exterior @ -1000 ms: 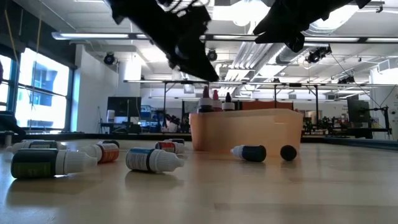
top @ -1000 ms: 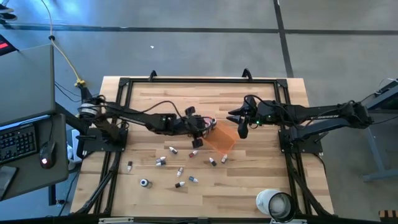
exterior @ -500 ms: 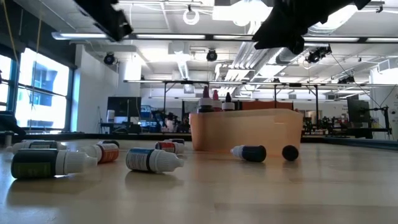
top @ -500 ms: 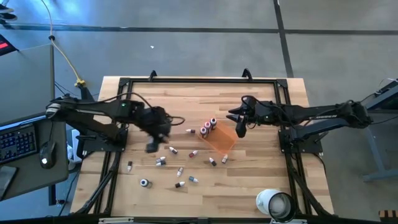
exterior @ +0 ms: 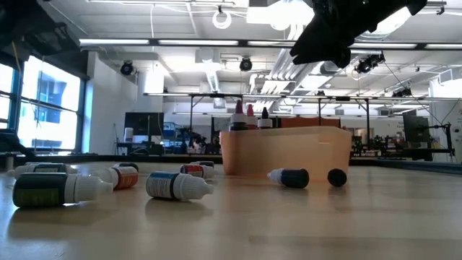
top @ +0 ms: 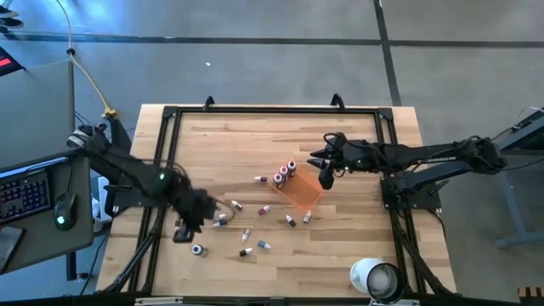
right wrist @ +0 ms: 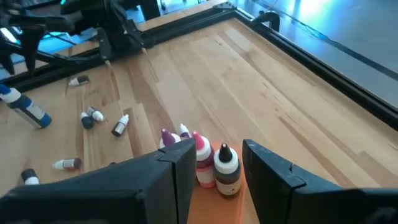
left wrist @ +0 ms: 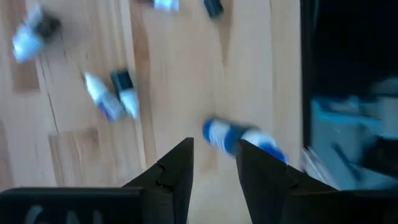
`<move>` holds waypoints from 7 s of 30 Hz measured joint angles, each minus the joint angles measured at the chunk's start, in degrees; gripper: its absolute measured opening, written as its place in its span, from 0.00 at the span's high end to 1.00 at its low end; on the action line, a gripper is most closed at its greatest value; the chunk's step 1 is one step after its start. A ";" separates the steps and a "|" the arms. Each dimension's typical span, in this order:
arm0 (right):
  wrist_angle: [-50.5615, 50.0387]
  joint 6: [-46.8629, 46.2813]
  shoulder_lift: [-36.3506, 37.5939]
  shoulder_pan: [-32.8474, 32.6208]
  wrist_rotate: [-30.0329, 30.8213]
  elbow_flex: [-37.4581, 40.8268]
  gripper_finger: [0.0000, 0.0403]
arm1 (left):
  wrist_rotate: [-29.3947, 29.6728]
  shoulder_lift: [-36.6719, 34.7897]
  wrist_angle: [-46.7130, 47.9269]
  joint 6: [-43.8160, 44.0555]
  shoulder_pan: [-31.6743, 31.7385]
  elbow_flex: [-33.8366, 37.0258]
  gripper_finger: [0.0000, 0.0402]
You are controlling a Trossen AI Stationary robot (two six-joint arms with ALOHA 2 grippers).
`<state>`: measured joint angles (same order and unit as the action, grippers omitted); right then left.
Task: Pick & Place food coloring
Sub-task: Put the big blue food coloring bottle into the orange bin
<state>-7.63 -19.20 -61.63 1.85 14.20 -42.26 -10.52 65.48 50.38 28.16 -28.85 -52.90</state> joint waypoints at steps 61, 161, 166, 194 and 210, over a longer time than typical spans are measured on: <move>5.30 -0.31 -2.11 0.00 -0.42 -0.02 0.69 | 49.37 -1.15 -32.15 22.47 -41.30 21.15 0.70; -13.69 -7.47 2.08 0.07 11.82 -0.07 0.69 | 21.60 36.84 -61.91 -23.61 31.51 -11.57 0.91; -13.69 -7.55 2.08 0.07 11.82 -0.07 0.69 | 21.63 36.84 -61.47 -24.52 31.51 -11.57 0.91; -12.97 -8.03 1.34 0.03 8.55 0.00 0.69 | 22.83 38.39 -61.56 -25.14 32.42 -11.59 0.91; -2.36 -3.91 -9.17 1.73 -3.52 0.00 0.69 | 20.50 38.43 -61.36 -24.92 33.37 -11.63 0.72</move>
<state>-9.99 -23.11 -70.80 3.58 10.68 -42.26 9.98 103.92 -10.98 3.25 4.51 -64.53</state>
